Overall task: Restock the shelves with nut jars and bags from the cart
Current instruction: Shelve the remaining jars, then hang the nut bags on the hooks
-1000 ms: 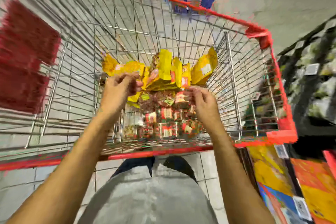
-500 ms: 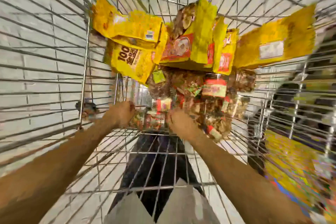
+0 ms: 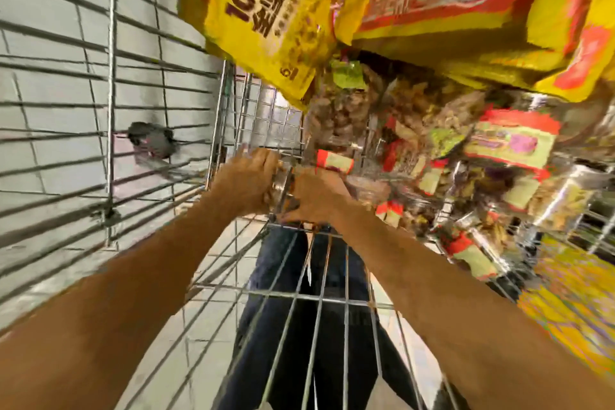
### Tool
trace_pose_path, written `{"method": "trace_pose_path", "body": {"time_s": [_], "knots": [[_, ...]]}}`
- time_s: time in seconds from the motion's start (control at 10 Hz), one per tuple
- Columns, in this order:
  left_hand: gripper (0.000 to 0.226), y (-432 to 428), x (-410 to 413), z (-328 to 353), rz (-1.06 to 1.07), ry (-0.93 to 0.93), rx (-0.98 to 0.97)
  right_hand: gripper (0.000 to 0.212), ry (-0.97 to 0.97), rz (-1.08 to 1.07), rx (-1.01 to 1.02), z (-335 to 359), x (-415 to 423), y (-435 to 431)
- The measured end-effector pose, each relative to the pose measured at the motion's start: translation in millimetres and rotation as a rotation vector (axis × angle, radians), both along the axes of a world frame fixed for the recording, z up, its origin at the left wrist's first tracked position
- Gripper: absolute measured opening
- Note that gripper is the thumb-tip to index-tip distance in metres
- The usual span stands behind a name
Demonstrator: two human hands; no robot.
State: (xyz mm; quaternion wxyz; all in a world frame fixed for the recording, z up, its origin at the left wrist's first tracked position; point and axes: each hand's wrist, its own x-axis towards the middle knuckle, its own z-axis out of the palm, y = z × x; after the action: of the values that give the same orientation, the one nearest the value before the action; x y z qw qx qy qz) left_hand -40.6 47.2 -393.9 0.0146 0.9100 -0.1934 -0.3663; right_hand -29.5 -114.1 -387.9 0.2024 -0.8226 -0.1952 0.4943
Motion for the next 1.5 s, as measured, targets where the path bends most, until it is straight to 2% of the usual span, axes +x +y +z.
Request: {"method": "trace_pose_path", "body": {"time_s": [0.1, 0.2, 0.3, 0.4, 0.5, 0.6, 0.7, 0.8, 0.9, 1.0, 1.1, 1.2, 1.3, 1.4, 1.5], "knots": [[0.091, 25.4, 0.4, 3.6, -0.098, 0.113, 0.081, 0.048, -0.089, -0.060, 0.059, 3.7, -8.0, -0.7], [0.090, 25.7, 10.4, 14.7, 0.029, 0.283, 0.045, 0.069, -0.132, -0.068, 0.055, 22.7, -4.9, -2.1], [0.077, 36.7, 22.4, 44.2, 0.244, 0.413, -0.091, 0.072, -0.086, -0.103, 0.054, 49.4, 5.2, -8.2], [0.069, 54.5, 61.9, 102.4, 0.602, 0.639, -0.290, 0.072, 0.068, -0.432, 0.137, 114.1, 37.0, -28.3], [0.069, 54.6, 87.5, 150.5, 0.645, 0.680, -0.446, 0.082, 0.054, -0.600, 0.146, 169.5, 58.5, -46.7], [0.040, 31.7, 117.5, 241.2, 0.713, 0.660, -0.689, 0.080, -0.045, -0.802, 0.220, 258.1, 76.1, -73.2], [0.037, 7.9, 127.6, 294.0, 0.789, 0.683, -0.856, 0.058, -0.117, -0.942, 0.335, 312.0, 70.8, -88.4], [0.052, -33.4, 131.4, 362.7, 0.909, 0.764, -1.112, 0.050, -0.195, -1.177, 0.480, 372.4, 40.4, -113.5], [0.084, -67.0, 127.7, 404.6, 0.947, 0.862, -1.245, 0.063, -0.202, -1.459, 0.681, 405.2, 12.3, -127.1], [0.110, -121.3, 108.4, 453.3, 0.861, 0.939, -1.278, 0.083, -0.195, -1.823, 0.980, 442.2, -34.3, -146.4], [0.090, -158.6, 89.2, 476.3, 0.749, 0.976, -1.314, 0.066, -0.291, -1.974, 1.081, 459.4, -67.8, -164.9], [0.091, -225.4, 42.8, 504.7, 0.669, 1.059, -1.348, 0.052, -0.481, -2.148, 1.221, 475.3, -131.6, -203.7], [0.094, -272.7, -0.8, 515.6, 0.584, 1.152, -1.321, 0.051, -0.609, -2.221, 1.282, 484.5, -186.3, -230.7], [0.080, -335.0, -73.4, 518.9, 0.500, 1.261, -1.273, 0.056, -0.741, -2.317, 1.245, 487.2, -271.2, -271.1], [0.077, -378.5, -131.7, 514.5, 0.450, 1.343, -1.248, 0.070, -0.785, -2.436, 1.218, 489.3, -334.7, -302.8]]}}
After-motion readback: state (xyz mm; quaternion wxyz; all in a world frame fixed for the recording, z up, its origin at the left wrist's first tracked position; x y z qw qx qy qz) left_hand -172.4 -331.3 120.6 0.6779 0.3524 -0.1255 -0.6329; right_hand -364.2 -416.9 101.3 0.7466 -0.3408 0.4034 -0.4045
